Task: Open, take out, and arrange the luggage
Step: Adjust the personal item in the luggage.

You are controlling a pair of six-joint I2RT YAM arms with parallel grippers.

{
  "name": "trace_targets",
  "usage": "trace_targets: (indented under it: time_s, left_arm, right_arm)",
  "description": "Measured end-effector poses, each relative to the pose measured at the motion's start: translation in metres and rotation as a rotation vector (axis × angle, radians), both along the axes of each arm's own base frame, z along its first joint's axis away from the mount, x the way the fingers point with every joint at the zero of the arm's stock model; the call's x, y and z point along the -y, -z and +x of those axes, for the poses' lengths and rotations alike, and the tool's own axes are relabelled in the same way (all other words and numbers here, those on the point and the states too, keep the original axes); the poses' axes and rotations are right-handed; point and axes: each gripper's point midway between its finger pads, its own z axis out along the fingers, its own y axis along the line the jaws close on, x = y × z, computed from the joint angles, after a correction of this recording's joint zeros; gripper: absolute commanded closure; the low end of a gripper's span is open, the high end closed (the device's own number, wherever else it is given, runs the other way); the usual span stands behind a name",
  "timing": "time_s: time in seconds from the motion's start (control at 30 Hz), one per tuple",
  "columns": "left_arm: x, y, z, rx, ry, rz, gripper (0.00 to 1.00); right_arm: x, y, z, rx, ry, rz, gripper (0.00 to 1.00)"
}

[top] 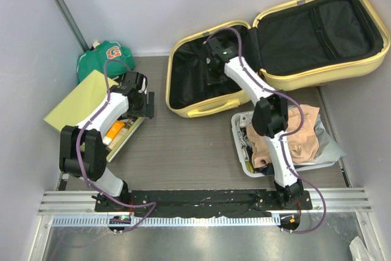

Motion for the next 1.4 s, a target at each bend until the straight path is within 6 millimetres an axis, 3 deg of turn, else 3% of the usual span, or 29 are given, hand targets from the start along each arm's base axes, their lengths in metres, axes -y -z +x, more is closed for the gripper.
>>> trace_targets:
  time_s: [0.13,0.27,0.53,0.67,0.73,0.8,0.87,0.93,1.03,1.2,1.3,1.4]
  left_arm:
    - [0.0,0.0,0.001,0.01,-0.008,-0.005,0.22]
    - [0.001,-0.001,0.002,0.019,-0.01,-0.008,0.22]
    - [0.0,-0.003,-0.001,0.031,-0.018,-0.009,0.23]
    - [-0.002,0.0,-0.003,0.024,-0.025,-0.004,0.23]
    - [-0.002,0.002,-0.005,0.02,-0.028,-0.004,0.23]
    - [-0.002,0.003,-0.006,0.017,-0.028,-0.004,0.23]
    - [-0.002,0.002,-0.005,0.02,-0.029,-0.005,0.23]
    - [-0.002,0.002,-0.004,0.024,-0.03,-0.006,0.23]
    - [-0.002,0.003,-0.004,0.032,-0.032,-0.008,0.23]
    - [-0.002,0.008,-0.006,0.035,-0.035,-0.011,0.23]
    - [-0.002,0.007,-0.006,0.037,-0.034,-0.01,0.23]
    - [-0.005,0.005,-0.005,0.044,-0.029,0.006,0.23]
  right_arm:
    - [0.026,-0.043,0.021,0.079,0.153,0.141,0.99]
    - [0.047,-0.078,0.027,0.125,0.237,0.235,0.99]
    - [0.049,-0.071,0.014,0.138,0.274,0.134,0.98]
    - [0.055,-0.082,0.003,0.192,0.281,0.052,0.84]
    - [0.05,-0.099,-0.004,0.226,0.268,0.056,0.74]
    - [0.042,-0.116,-0.012,0.258,0.253,0.075,0.72]
    - [0.039,-0.133,-0.022,0.284,0.25,0.088,0.61]
    - [0.042,-0.141,-0.03,0.287,0.262,0.088,0.44]
    - [0.051,-0.141,-0.038,0.27,0.275,0.053,0.36]
    - [0.05,-0.144,-0.036,0.292,0.23,0.026,0.39]
    - [0.034,-0.144,-0.027,0.297,0.178,0.053,0.48]
    - [0.003,-0.134,0.004,0.302,0.117,0.095,0.5]
